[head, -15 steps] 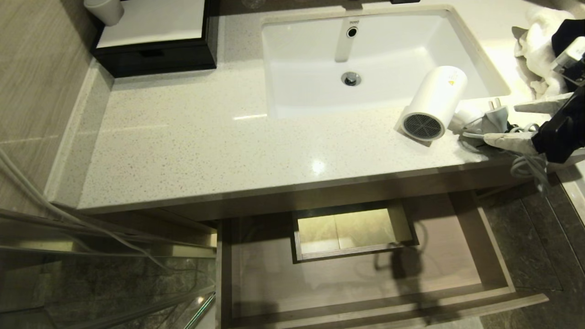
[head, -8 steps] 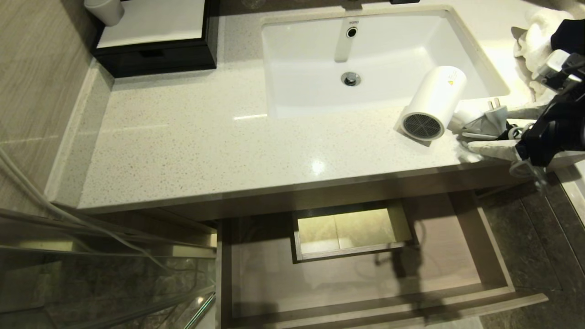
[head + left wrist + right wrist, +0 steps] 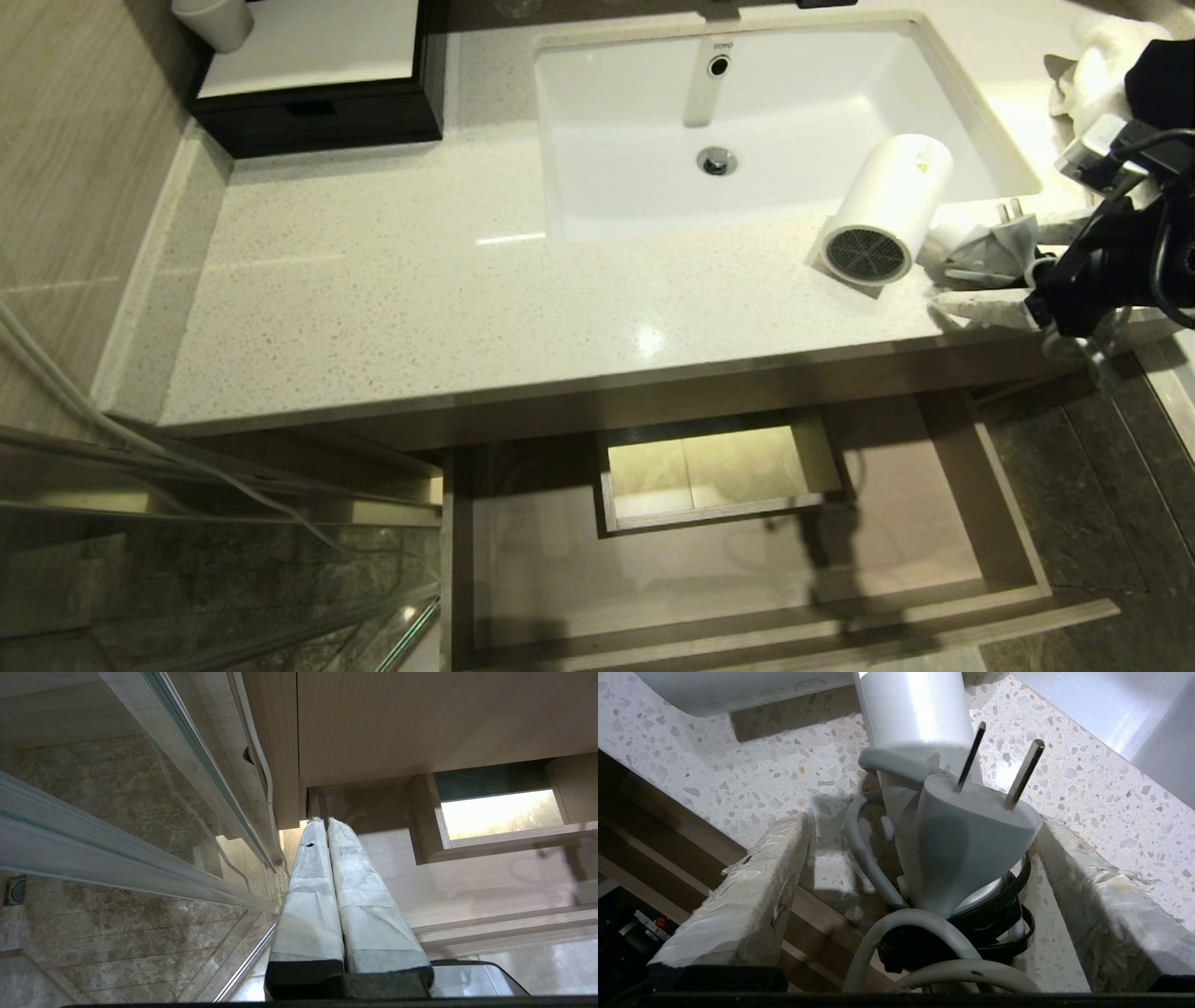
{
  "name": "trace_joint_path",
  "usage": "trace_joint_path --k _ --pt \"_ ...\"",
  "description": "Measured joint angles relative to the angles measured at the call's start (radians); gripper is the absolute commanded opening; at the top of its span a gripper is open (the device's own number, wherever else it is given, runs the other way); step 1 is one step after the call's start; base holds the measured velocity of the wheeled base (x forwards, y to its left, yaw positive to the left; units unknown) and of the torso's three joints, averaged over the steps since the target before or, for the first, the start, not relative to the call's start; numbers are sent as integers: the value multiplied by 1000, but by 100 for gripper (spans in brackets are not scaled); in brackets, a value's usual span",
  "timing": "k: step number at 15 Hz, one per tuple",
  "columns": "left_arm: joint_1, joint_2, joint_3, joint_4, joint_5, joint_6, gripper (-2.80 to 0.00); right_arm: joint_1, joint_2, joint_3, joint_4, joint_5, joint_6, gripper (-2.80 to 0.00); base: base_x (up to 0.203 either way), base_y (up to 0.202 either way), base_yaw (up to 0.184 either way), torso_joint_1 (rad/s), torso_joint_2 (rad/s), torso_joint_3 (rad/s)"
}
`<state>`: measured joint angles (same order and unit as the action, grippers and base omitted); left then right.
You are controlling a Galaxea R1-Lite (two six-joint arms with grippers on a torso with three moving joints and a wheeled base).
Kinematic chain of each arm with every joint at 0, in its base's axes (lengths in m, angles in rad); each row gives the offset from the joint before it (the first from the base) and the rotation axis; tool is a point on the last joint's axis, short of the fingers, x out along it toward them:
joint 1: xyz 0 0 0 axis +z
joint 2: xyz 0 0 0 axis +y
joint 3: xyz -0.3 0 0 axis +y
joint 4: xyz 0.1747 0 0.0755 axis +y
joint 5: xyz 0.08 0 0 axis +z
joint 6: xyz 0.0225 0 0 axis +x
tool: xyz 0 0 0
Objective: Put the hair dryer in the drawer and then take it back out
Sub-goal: Pick up the hairdryer
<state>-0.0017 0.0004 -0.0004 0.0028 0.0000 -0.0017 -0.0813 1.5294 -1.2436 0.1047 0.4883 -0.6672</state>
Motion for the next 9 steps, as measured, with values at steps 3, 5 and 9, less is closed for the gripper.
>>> trace_joint_path --k 3,5,9 --pt "0 0 0 0 0 0 -280 0 3 5 -18 1 0 -280 0 0 0 0 0 0" --pt "0 0 0 0 0 -1 -280 0 4 6 -24 5 1 -280 0 0 0 0 0 0" --pt "0 0 0 1 0 0 -280 0 -2 9 -22 3 -10 -280 0 0 0 0 0 0"
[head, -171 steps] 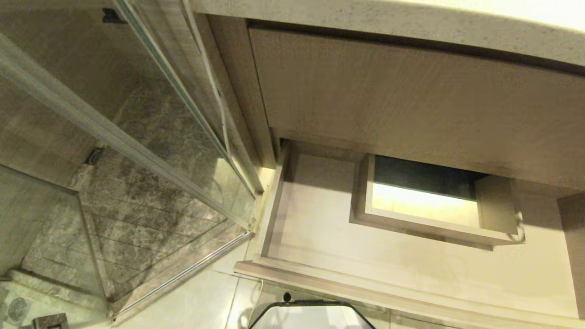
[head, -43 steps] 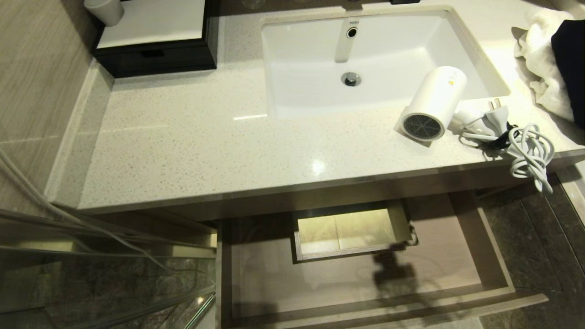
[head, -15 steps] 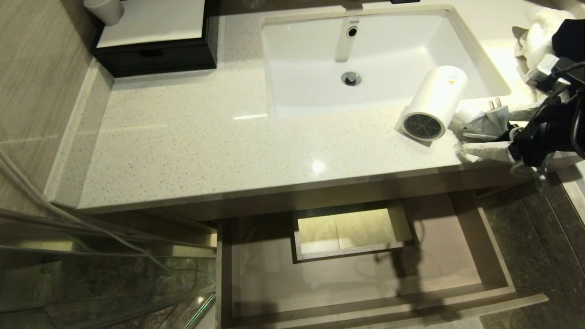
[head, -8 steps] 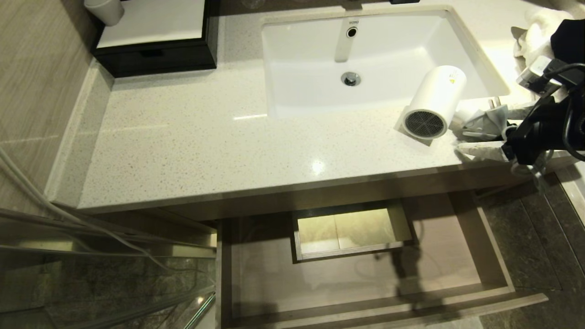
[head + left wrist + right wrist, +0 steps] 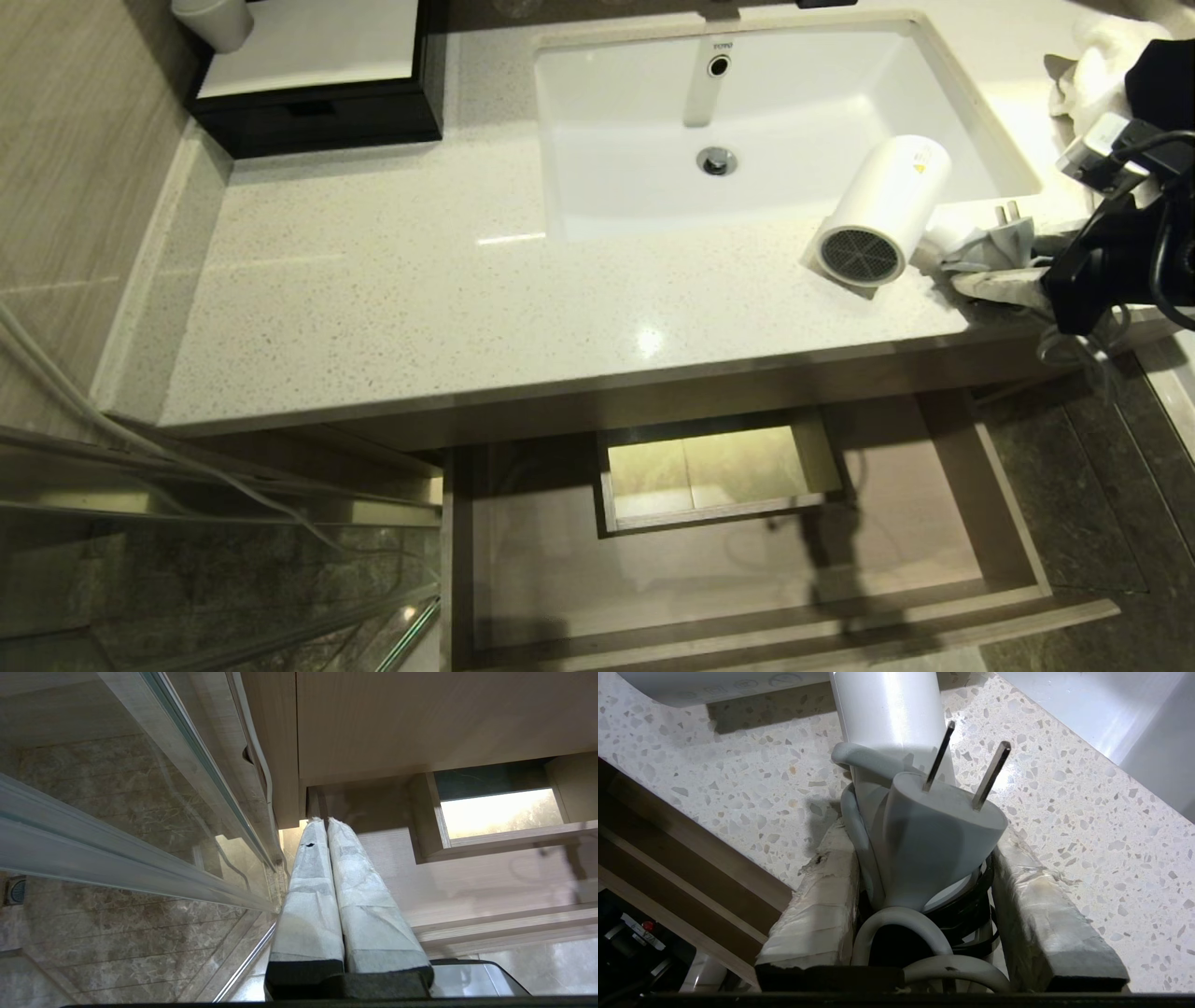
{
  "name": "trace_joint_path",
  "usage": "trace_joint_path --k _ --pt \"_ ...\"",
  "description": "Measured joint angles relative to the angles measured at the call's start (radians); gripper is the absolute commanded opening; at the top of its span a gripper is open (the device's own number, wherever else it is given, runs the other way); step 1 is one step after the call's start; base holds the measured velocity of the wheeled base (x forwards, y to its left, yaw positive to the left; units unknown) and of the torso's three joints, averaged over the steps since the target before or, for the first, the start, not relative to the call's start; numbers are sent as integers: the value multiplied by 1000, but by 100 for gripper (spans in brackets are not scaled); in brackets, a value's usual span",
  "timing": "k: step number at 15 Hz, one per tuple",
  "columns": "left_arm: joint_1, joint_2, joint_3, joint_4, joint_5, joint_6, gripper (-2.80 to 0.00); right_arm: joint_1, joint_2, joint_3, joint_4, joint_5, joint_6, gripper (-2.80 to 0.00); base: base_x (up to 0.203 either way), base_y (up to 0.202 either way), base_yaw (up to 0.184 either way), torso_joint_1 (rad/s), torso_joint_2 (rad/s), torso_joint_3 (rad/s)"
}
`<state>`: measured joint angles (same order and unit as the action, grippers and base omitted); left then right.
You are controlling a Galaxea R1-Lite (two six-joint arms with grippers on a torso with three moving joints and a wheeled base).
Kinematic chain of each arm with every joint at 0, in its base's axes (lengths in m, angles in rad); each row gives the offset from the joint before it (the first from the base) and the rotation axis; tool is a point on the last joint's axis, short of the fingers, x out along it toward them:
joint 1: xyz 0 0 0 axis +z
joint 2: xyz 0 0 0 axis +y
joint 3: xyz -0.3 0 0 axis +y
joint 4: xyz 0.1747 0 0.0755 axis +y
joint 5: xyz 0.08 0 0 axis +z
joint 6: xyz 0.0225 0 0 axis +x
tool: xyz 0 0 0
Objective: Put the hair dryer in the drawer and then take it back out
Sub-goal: Pick up the hairdryer
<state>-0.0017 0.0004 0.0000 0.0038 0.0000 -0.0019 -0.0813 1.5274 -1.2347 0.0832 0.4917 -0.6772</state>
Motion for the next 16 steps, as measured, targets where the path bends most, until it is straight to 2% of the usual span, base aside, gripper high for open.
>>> trace_joint_path --k 9,12,16 --pt "0 0 0 -1 0 1 -280 -1 -102 10 39 -11 8 -280 0 0 0 0 0 0" --pt "0 0 0 -1 0 1 -280 -1 -155 34 48 -61 9 -280 0 0 0 0 0 0" --pt "0 0 0 -1 0 0 -280 -1 -188 45 54 -75 9 -280 0 0 0 0 0 0"
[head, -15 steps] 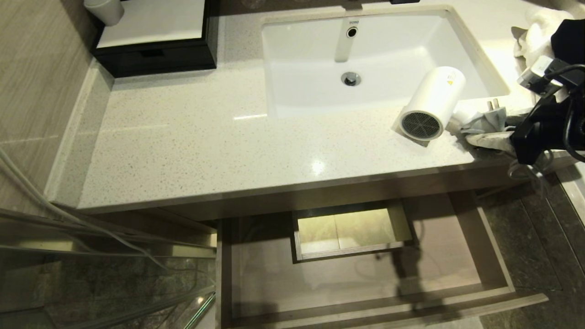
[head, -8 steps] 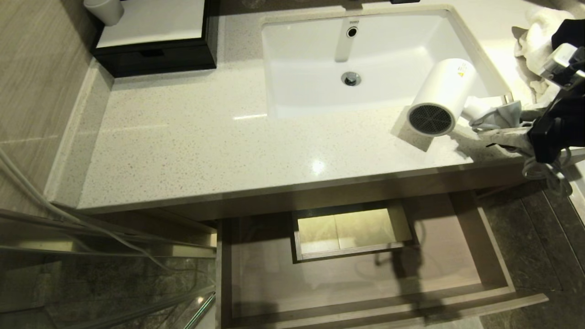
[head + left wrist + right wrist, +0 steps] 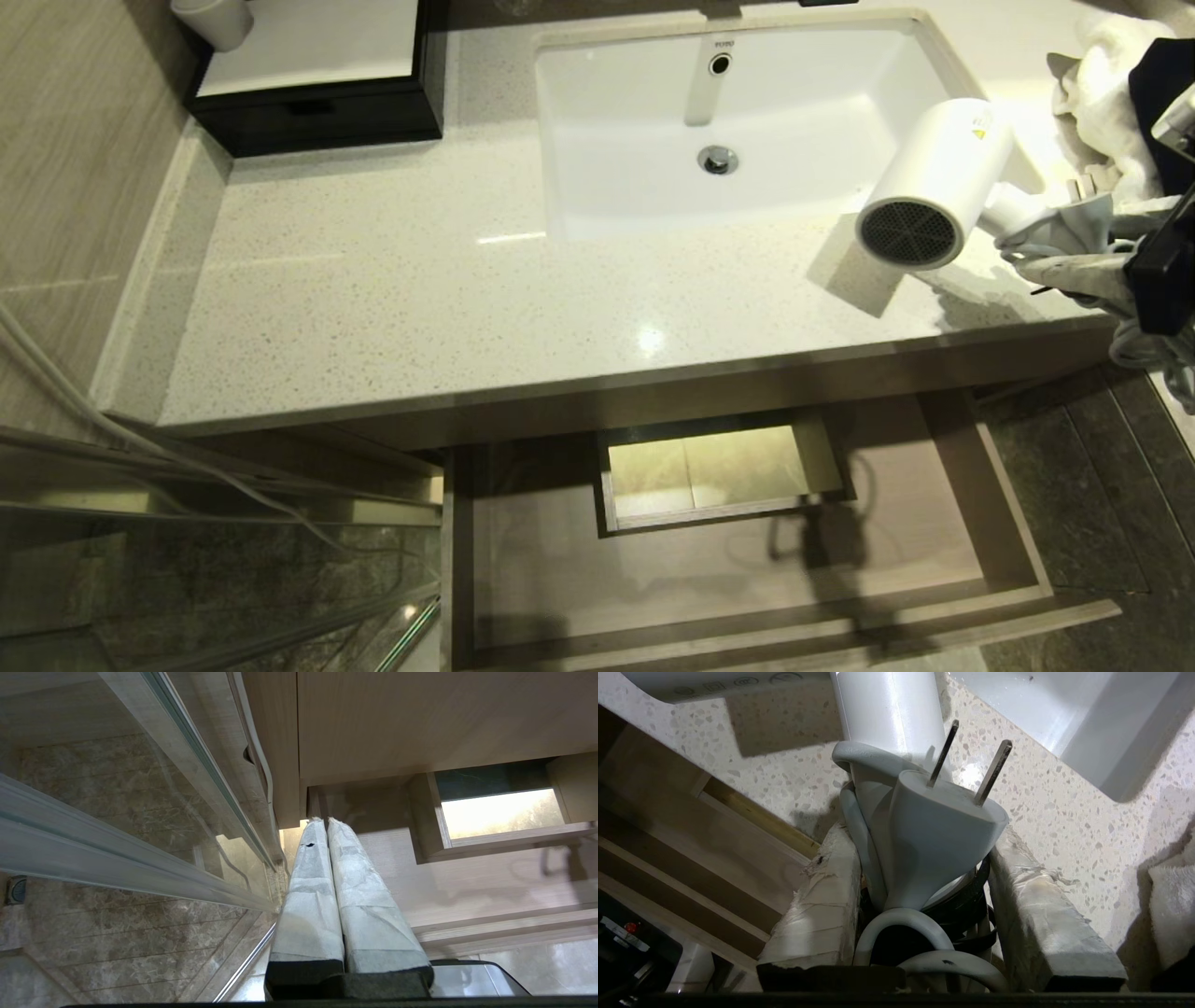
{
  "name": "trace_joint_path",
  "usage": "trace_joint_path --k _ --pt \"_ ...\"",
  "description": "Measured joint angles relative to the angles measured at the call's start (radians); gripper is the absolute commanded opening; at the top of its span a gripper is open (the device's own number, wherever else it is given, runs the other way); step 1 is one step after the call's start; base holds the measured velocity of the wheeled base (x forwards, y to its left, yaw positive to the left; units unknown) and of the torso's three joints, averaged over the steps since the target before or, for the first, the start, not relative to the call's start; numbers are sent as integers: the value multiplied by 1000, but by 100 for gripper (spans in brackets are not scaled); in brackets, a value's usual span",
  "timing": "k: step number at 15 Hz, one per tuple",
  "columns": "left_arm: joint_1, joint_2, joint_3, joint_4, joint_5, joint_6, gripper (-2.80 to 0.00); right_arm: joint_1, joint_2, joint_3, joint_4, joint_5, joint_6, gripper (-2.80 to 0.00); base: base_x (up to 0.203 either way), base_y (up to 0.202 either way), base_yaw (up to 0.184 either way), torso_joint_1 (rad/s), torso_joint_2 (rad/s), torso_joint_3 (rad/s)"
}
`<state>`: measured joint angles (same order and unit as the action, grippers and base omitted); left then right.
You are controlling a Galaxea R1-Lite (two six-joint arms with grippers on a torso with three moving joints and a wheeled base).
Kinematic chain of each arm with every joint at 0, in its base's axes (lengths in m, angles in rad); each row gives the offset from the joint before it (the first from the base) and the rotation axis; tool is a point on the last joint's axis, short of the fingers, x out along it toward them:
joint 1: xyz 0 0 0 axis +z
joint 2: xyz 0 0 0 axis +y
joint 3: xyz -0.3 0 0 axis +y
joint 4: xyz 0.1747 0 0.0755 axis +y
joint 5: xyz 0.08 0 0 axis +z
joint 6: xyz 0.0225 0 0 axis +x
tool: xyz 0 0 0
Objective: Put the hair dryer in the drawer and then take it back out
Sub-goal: Pick up the hairdryer
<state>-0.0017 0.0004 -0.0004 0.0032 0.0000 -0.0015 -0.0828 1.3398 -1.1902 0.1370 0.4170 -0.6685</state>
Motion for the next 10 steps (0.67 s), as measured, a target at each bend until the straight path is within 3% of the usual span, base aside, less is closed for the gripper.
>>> trace_joint_path --k 5,10 --pt "0 0 0 0 0 0 -280 1 -117 19 106 -78 -5 -280 0 0 0 -25 13 -16" --pt "0 0 0 1 0 0 -280 1 -259 37 264 -96 0 -280 0 0 0 -279 90 -177"
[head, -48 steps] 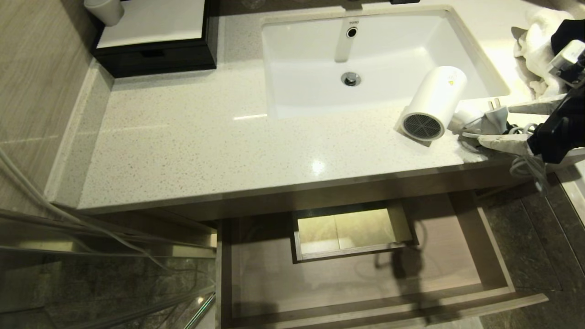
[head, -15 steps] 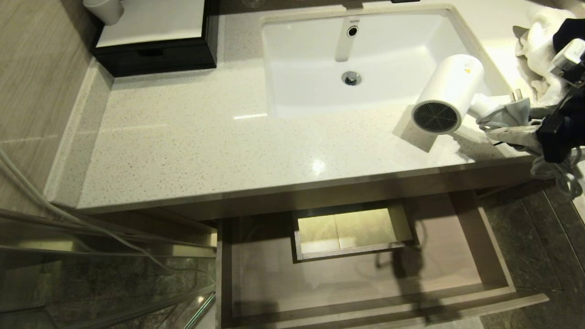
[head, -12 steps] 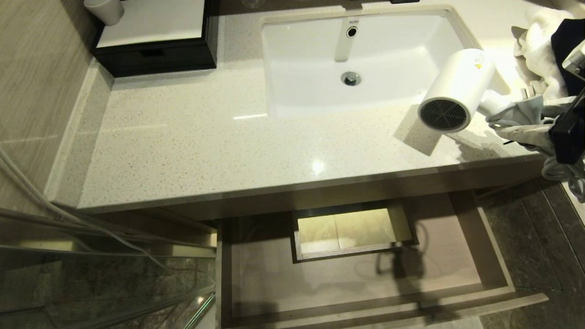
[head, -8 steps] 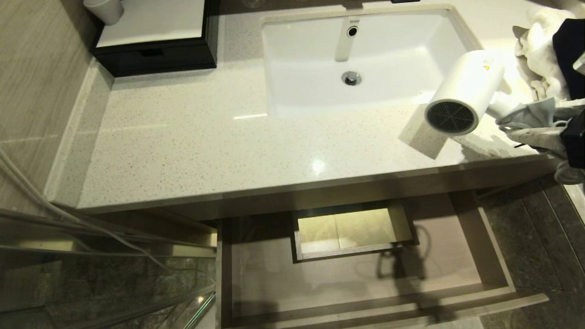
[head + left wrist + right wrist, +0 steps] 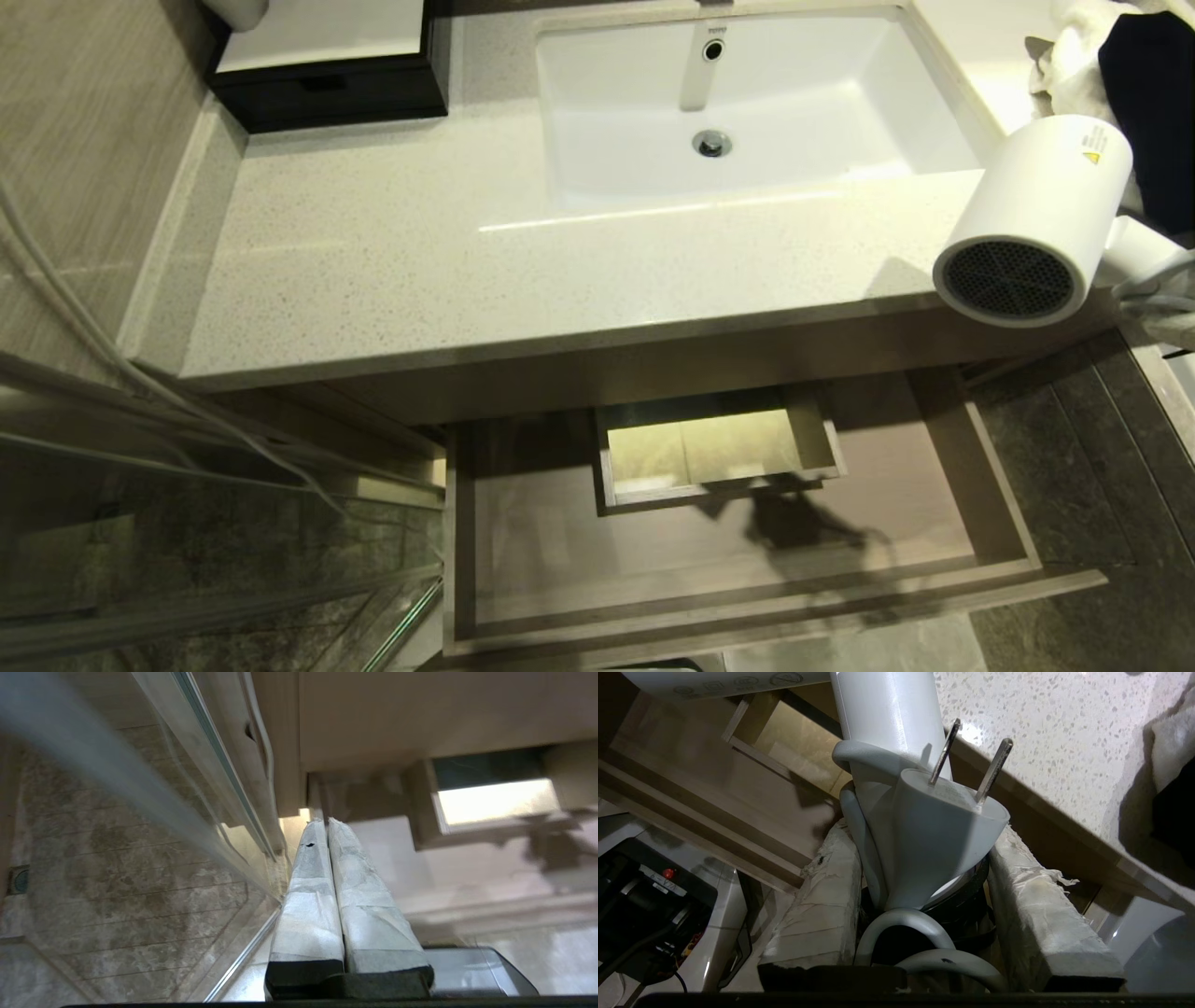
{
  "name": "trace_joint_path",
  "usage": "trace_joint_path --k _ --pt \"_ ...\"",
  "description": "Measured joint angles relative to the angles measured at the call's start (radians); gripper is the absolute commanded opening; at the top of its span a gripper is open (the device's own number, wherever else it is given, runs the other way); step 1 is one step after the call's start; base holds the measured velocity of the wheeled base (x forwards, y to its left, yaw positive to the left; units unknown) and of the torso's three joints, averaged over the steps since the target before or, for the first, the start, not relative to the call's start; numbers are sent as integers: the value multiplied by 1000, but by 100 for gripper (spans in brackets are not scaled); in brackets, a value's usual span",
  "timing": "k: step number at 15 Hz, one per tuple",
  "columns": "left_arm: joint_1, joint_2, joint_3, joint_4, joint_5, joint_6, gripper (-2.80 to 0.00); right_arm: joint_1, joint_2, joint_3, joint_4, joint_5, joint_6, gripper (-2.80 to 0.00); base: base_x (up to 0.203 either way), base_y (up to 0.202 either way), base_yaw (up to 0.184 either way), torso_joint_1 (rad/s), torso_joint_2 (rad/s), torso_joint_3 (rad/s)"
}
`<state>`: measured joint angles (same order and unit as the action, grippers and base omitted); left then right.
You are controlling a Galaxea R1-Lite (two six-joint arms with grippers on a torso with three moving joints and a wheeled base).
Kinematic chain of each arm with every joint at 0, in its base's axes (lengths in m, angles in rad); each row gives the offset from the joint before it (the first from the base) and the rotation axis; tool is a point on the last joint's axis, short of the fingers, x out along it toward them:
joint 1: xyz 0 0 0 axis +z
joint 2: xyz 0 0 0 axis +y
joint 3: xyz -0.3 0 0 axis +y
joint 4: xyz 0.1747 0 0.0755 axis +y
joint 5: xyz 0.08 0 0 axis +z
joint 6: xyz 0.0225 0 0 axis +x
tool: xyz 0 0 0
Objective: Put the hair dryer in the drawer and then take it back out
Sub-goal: Put it into the drawer
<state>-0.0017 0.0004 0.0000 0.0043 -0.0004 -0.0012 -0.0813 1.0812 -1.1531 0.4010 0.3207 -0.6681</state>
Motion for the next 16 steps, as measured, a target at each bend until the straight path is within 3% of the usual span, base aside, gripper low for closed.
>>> trace_joint_path --k 8,12,16 --pt "0 0 0 -1 0 0 -280 -1 -129 18 59 -22 20 -280 0 0 0 -274 30 -247" --pt "0 0 0 -2 0 0 -280 -9 -207 96 49 -93 82 -280 0 0 0 -232 -51 -278" --pt "0 0 0 -1 0 0 -280 -11 -259 147 47 -96 93 -280 0 0 0 -200 -100 -306"
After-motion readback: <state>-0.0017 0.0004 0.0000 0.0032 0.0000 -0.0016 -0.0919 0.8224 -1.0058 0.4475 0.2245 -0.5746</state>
